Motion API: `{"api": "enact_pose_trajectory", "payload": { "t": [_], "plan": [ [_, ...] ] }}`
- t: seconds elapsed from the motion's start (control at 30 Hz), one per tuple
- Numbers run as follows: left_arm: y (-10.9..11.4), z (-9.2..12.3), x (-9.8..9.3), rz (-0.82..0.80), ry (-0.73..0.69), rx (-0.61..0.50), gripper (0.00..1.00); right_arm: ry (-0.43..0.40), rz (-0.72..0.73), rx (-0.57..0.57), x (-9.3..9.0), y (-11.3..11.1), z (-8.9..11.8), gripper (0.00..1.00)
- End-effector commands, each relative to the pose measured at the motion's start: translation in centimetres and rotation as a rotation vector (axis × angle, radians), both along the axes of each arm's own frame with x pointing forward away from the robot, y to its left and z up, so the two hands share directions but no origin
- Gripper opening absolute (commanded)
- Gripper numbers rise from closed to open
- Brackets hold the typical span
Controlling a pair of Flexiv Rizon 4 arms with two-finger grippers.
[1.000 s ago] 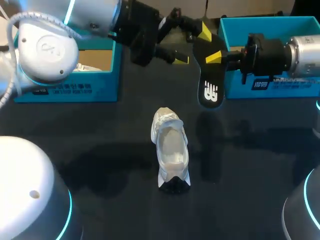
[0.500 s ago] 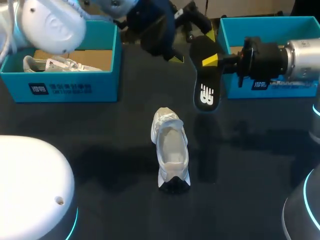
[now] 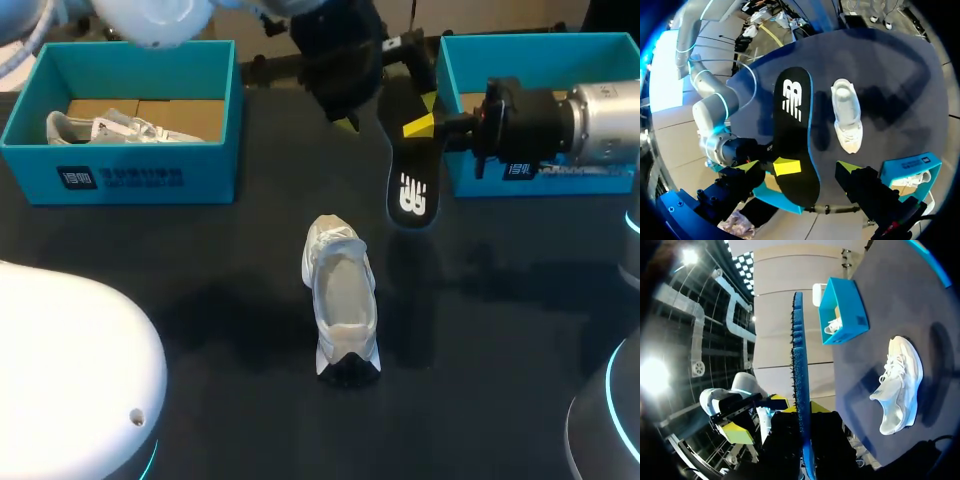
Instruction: Take the shoe out of the shoebox, open the shoe tongue, remove and reinsert the insole, then place the shoe into the shoebox
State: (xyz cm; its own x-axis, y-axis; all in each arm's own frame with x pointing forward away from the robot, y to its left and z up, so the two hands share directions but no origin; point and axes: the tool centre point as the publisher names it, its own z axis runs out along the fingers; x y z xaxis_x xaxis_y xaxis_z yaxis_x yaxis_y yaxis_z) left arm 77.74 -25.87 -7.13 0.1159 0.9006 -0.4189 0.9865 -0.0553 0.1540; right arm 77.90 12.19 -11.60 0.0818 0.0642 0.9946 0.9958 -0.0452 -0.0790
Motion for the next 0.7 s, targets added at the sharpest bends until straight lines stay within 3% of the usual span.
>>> {"api": "enact_pose_trajectory", "payload": {
  "t": [0.03,0.27,0.7],
  "plan": [
    [-0.3,0.3,0.1,0.016,-0.005,0.106,1.0,0.002,0.006,0.002,0.2,0.2,-0.1,0.0],
    [-0.3,0.3,0.2,0.024,-0.001,0.106,1.0,0.006,0.016,0.006,0.3,0.2,-0.4,0.0],
    [-1.6,1.5,1.9,0.145,0.011,0.266,1.0,0.01,0.015,0.024,0.2,0.6,-1.0,0.0]
  ]
}}
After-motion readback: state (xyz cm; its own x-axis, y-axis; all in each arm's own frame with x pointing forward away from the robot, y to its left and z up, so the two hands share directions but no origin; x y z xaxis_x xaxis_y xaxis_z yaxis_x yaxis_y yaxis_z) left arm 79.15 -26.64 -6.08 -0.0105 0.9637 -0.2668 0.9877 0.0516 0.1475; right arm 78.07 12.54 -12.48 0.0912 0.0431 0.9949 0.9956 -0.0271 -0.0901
